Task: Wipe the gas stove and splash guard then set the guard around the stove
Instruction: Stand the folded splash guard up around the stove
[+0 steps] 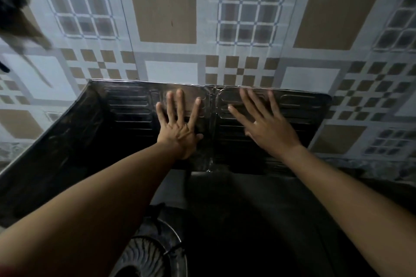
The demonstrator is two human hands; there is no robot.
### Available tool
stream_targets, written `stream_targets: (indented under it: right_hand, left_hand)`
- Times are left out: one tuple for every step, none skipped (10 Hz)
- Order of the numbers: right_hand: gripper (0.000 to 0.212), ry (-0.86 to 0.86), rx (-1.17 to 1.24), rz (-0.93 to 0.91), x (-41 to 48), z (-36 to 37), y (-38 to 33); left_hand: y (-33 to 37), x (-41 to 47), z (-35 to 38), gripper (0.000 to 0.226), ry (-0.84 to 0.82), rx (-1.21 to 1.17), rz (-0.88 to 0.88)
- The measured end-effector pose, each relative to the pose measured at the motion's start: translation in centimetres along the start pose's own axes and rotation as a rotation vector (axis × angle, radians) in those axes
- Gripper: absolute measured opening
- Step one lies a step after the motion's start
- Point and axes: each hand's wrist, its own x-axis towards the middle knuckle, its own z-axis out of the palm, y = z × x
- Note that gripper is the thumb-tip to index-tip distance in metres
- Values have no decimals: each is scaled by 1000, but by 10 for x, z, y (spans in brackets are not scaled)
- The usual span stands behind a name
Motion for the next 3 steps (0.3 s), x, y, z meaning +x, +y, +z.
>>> stream_targets:
  right_hand:
    - [85, -4, 6, 5, 0, 3, -2]
    - [89, -5, 29, 33, 0, 4, -6]
    - [98, -46, 117, 74, 2, -7, -11]
  left_hand:
    - [7, 7, 0, 97, -25, -36, -55]
    - [8, 8, 5, 96, -30, -40, -57]
    - [10, 6, -1, 108, -32, -8, -74]
